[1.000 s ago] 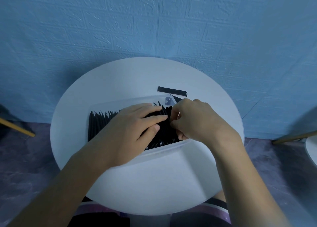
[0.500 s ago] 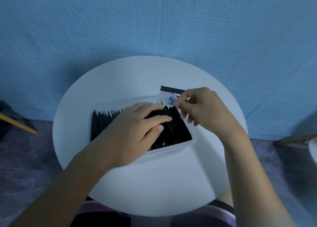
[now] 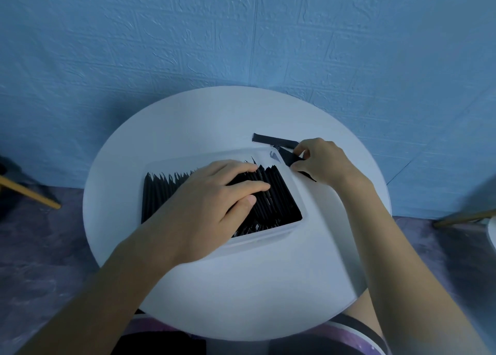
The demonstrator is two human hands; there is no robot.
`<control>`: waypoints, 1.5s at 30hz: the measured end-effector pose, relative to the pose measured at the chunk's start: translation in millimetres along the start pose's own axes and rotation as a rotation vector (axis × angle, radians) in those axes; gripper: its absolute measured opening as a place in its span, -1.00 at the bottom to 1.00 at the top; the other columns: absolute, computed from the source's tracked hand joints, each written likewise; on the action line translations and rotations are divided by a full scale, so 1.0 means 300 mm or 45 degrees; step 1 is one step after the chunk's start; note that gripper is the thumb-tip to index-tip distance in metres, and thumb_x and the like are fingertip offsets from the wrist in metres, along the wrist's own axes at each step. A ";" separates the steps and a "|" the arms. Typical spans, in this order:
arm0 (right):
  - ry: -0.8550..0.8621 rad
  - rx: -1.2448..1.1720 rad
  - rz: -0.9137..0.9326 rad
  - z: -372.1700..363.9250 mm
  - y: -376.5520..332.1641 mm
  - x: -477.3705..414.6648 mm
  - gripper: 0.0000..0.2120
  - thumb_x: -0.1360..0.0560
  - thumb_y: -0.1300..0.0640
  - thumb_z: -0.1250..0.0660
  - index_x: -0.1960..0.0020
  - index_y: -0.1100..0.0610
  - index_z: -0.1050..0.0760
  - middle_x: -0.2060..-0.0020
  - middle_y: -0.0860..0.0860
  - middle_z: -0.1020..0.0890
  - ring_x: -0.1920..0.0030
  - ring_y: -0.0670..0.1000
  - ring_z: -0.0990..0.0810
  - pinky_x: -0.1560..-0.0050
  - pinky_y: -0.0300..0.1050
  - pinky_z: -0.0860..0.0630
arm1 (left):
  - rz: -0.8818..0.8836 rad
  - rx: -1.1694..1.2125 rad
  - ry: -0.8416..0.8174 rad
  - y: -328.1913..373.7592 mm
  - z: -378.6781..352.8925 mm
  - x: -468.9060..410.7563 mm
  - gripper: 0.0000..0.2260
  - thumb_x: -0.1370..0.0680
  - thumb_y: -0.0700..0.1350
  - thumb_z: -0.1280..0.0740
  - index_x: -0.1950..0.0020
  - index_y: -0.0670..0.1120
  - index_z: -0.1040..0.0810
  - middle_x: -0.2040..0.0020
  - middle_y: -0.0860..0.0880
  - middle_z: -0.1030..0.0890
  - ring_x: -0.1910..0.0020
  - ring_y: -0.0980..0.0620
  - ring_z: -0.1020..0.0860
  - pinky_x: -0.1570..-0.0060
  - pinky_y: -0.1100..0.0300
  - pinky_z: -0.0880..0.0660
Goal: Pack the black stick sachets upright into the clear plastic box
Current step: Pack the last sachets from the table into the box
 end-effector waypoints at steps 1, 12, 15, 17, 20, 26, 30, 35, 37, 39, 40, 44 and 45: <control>-0.016 -0.010 0.001 -0.002 -0.002 -0.002 -0.82 -0.46 0.11 -0.44 -0.06 0.01 -0.61 0.10 -0.02 -0.64 0.10 0.05 -0.57 0.21 -0.13 -0.40 | 0.000 0.002 0.001 0.000 0.000 0.000 -0.59 -0.67 0.10 -0.01 -0.40 0.19 -0.53 -0.45 0.20 -0.42 -0.45 0.18 -0.30 -0.44 0.11 -0.27; 0.071 -0.142 0.151 0.028 -0.096 -0.126 -0.89 -0.49 0.05 -0.44 0.03 0.07 -0.66 0.12 -0.01 -0.58 0.05 0.05 -0.52 0.13 -0.10 -0.39 | 0.013 0.002 0.002 0.002 0.003 -0.002 -0.59 -0.67 0.10 -0.02 -0.39 0.18 -0.54 -0.44 0.20 -0.42 -0.45 0.18 -0.31 -0.42 0.19 -0.23; 0.036 -0.119 0.158 0.012 -0.117 -0.150 -0.90 -0.50 0.07 -0.44 0.01 0.04 -0.67 0.07 0.01 -0.62 -0.01 0.06 -0.54 0.08 -0.09 -0.41 | 0.018 0.005 -0.004 0.001 0.002 -0.002 -0.58 -0.66 0.11 0.00 -0.39 0.19 -0.53 -0.44 0.20 -0.42 -0.45 0.19 -0.30 -0.43 0.21 -0.21; -0.002 -0.120 0.141 -0.004 -0.116 -0.157 -0.91 -0.50 0.10 -0.42 0.01 0.02 -0.65 0.14 -0.03 -0.65 0.05 0.05 -0.56 0.12 -0.10 -0.41 | 0.020 0.006 -0.003 -0.001 0.001 -0.001 -0.59 -0.66 0.11 -0.01 -0.39 0.19 -0.53 -0.44 0.21 -0.41 -0.45 0.20 -0.30 -0.43 0.21 -0.21; -0.029 -0.126 0.133 -0.021 -0.109 -0.153 -0.89 -0.49 0.12 -0.40 -0.01 0.02 -0.62 0.14 -0.04 -0.65 0.10 0.04 -0.57 0.12 -0.10 -0.43 | 0.022 0.006 0.001 -0.003 0.000 -0.002 -0.60 -0.66 0.10 -0.01 -0.38 0.20 -0.53 -0.44 0.21 -0.41 -0.45 0.20 -0.30 -0.43 0.20 -0.22; -0.138 -0.125 0.017 -0.054 -0.048 -0.150 -0.59 -0.48 0.06 -0.43 -0.28 -0.01 -0.41 -0.03 0.01 -0.58 -0.01 0.11 -0.58 -0.06 0.03 -0.55 | 0.030 0.008 0.004 -0.005 0.000 -0.003 -0.60 -0.66 0.10 -0.01 -0.38 0.21 -0.53 -0.44 0.21 -0.42 -0.45 0.20 -0.29 -0.41 0.22 -0.20; -0.224 -0.067 -0.009 -0.072 -0.033 -0.122 -0.74 -0.46 0.00 -0.45 -0.10 -0.03 -0.50 -0.02 0.04 -0.64 0.04 0.06 -0.61 -0.05 0.02 -0.57 | 0.029 0.011 -0.002 0.000 0.002 -0.003 -0.59 -0.66 0.10 -0.01 -0.38 0.20 -0.54 -0.44 0.21 -0.43 -0.44 0.19 -0.31 -0.41 0.23 -0.20; -0.064 -0.303 -0.019 0.042 -0.037 -0.002 -0.74 -0.49 -0.08 -0.43 -0.08 0.02 -0.50 0.16 0.02 -0.66 0.19 -0.01 -0.64 0.15 -0.05 -0.49 | 0.026 0.014 -0.008 0.003 0.005 -0.002 -0.60 -0.67 0.10 -0.02 -0.38 0.20 -0.54 -0.44 0.20 -0.42 -0.45 0.19 -0.31 -0.45 0.16 -0.24; 0.022 -0.511 0.018 0.117 -0.080 0.087 -0.74 -0.51 -0.05 -0.43 -0.11 0.04 -0.48 0.25 -0.01 -0.64 0.42 -0.18 -0.56 0.27 -0.15 -0.38 | 0.025 0.017 -0.009 0.003 0.004 -0.002 -0.60 -0.67 0.09 -0.02 -0.38 0.20 -0.54 -0.44 0.20 -0.42 -0.45 0.18 -0.31 -0.44 0.14 -0.26; -0.038 -0.604 0.080 0.135 -0.148 0.183 -0.73 -0.53 -0.01 -0.44 -0.15 0.03 -0.46 0.28 -0.01 -0.64 0.53 -0.20 -0.50 0.35 -0.26 -0.35 | 0.023 0.022 -0.003 0.001 0.003 -0.004 -0.62 -0.67 0.09 -0.03 -0.37 0.20 -0.54 -0.43 0.20 -0.43 -0.45 0.18 -0.33 -0.43 0.12 -0.29; -0.091 -0.590 0.107 0.124 -0.183 0.229 -0.69 -0.52 -0.01 -0.45 -0.19 0.00 -0.44 0.26 -0.01 -0.66 0.49 -0.18 -0.53 0.38 -0.30 -0.37 | 0.022 0.026 0.000 0.000 0.002 -0.006 -0.62 -0.66 0.09 -0.04 -0.36 0.20 -0.54 -0.42 0.20 -0.44 -0.44 0.17 -0.33 -0.43 0.10 -0.30; -0.074 -0.216 0.169 0.072 -0.251 0.337 -0.45 -0.51 -0.16 -0.41 -0.43 -0.12 -0.32 0.10 -0.07 -0.65 0.08 0.03 -0.62 0.08 -0.09 -0.43 | 0.020 0.030 0.023 -0.004 0.003 -0.006 -0.62 -0.66 0.07 -0.04 -0.35 0.18 -0.56 -0.41 0.17 -0.46 -0.42 0.13 -0.36 -0.40 0.02 -0.36; -0.010 -0.119 0.168 0.078 -0.255 0.349 -0.42 -0.52 -0.18 -0.38 -0.46 -0.12 -0.28 0.06 -0.06 -0.64 0.02 0.08 -0.60 0.05 -0.07 -0.40 | 0.022 0.032 0.026 -0.004 0.005 -0.006 -0.63 -0.66 0.06 -0.04 -0.34 0.17 -0.56 -0.41 0.17 -0.46 -0.42 0.13 -0.37 -0.40 0.01 -0.36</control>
Point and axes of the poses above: each hand's wrist, its own x-axis away from the middle knuckle, its own z-axis out of the back of the hand, y = z × x, the point moved 10 cm from there along -x, towards the middle knuckle
